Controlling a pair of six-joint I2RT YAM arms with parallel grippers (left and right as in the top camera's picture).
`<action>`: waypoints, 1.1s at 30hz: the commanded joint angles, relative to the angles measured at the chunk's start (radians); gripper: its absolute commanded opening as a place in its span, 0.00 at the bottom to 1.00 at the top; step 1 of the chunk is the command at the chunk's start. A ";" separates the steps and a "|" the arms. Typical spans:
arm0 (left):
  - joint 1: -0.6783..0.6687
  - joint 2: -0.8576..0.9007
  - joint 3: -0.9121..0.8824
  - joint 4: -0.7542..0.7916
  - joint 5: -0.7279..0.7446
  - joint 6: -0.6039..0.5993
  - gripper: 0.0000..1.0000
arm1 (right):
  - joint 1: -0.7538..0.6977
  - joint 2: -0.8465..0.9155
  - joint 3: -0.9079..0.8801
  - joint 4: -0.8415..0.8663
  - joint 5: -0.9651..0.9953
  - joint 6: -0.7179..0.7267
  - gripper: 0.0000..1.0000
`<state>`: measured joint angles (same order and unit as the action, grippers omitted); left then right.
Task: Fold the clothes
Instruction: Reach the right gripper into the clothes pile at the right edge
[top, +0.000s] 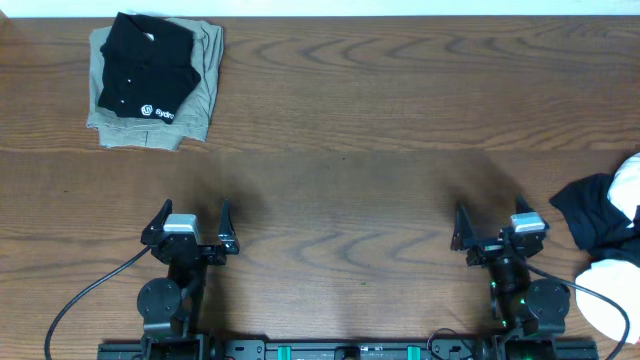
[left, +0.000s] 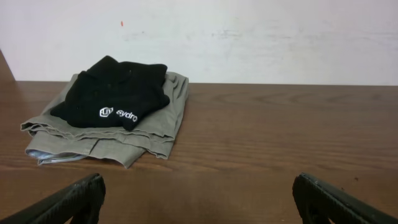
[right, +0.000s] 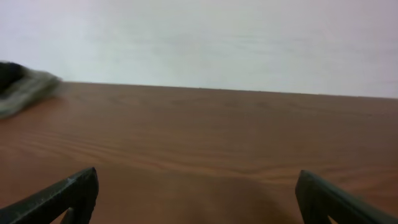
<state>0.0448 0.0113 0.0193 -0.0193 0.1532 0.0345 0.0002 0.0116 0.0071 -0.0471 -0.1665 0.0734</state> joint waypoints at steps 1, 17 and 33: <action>0.004 -0.004 -0.015 -0.037 0.011 0.017 0.98 | -0.006 -0.005 -0.002 0.002 -0.233 0.223 0.99; 0.004 -0.001 -0.015 -0.037 0.011 0.017 0.98 | -0.006 -0.005 0.045 0.204 -0.517 0.576 0.99; 0.004 -0.001 -0.015 -0.037 0.011 0.017 0.98 | -0.013 0.556 0.805 -0.742 0.360 0.287 0.99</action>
<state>0.0448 0.0113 0.0200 -0.0204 0.1513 0.0345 -0.0017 0.4469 0.7406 -0.7563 -0.0494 0.4042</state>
